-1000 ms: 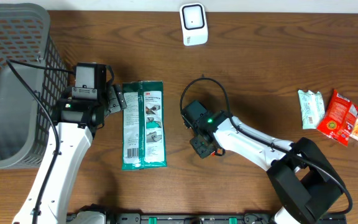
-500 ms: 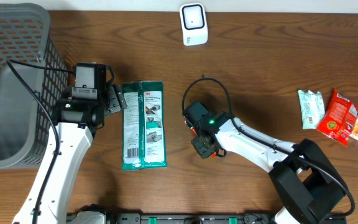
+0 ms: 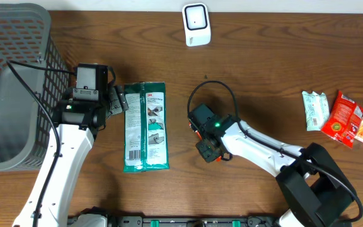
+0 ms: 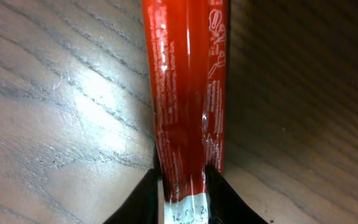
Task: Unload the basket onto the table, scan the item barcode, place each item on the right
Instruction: 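Drag the red stick packet right and down with the right gripper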
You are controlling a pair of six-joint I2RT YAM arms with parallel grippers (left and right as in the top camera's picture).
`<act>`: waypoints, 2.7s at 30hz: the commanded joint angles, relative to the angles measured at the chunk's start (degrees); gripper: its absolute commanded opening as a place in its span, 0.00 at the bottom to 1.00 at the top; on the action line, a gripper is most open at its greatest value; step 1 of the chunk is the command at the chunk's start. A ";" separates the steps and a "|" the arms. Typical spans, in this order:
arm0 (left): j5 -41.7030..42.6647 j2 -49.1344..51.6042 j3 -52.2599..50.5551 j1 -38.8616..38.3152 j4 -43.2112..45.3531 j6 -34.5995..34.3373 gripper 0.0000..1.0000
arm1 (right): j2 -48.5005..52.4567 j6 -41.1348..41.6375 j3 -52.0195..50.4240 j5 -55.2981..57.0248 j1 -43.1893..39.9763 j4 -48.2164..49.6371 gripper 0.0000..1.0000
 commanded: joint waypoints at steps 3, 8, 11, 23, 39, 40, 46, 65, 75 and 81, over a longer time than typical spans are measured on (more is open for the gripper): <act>-0.96 0.17 1.03 0.15 -0.02 -0.09 0.87 | 0.13 0.85 -4.44 -0.20 0.13 2.25 0.20; -0.98 0.17 1.03 0.15 -0.02 -0.09 0.87 | 0.11 0.85 -4.46 -0.24 0.11 2.43 0.06; -0.98 0.17 1.03 0.15 -0.02 -0.09 0.87 | -0.37 1.46 -2.25 -0.92 -0.13 0.96 0.02; -0.98 0.17 1.03 0.15 -0.02 -0.09 0.87 | -6.78 3.87 1.99 -4.09 -4.50 -5.29 0.01; -0.98 0.17 1.03 0.15 -0.02 -0.09 0.87 | -5.70 2.67 -5.90 1.18 -5.35 2.51 0.18; -0.98 0.17 1.03 0.15 -0.02 -0.09 0.87 | -5.75 2.56 -5.27 1.05 -5.35 2.03 0.21; -0.98 0.17 1.03 0.15 -0.02 -0.09 0.87 | -6.58 2.73 1.11 -3.32 -4.96 -2.95 0.31; -0.98 0.17 1.03 0.15 -0.02 -0.09 0.87 | 3.61 14.16 -1.84 11.13 3.67 1.31 0.33; -0.96 0.17 1.03 0.15 -0.02 -0.09 0.87 | 3.91 14.16 -1.79 8.11 3.50 0.92 0.24; -0.96 0.17 1.03 0.15 -0.02 -0.07 0.87 | -0.09 13.11 0.33 4.76 0.98 -0.48 0.10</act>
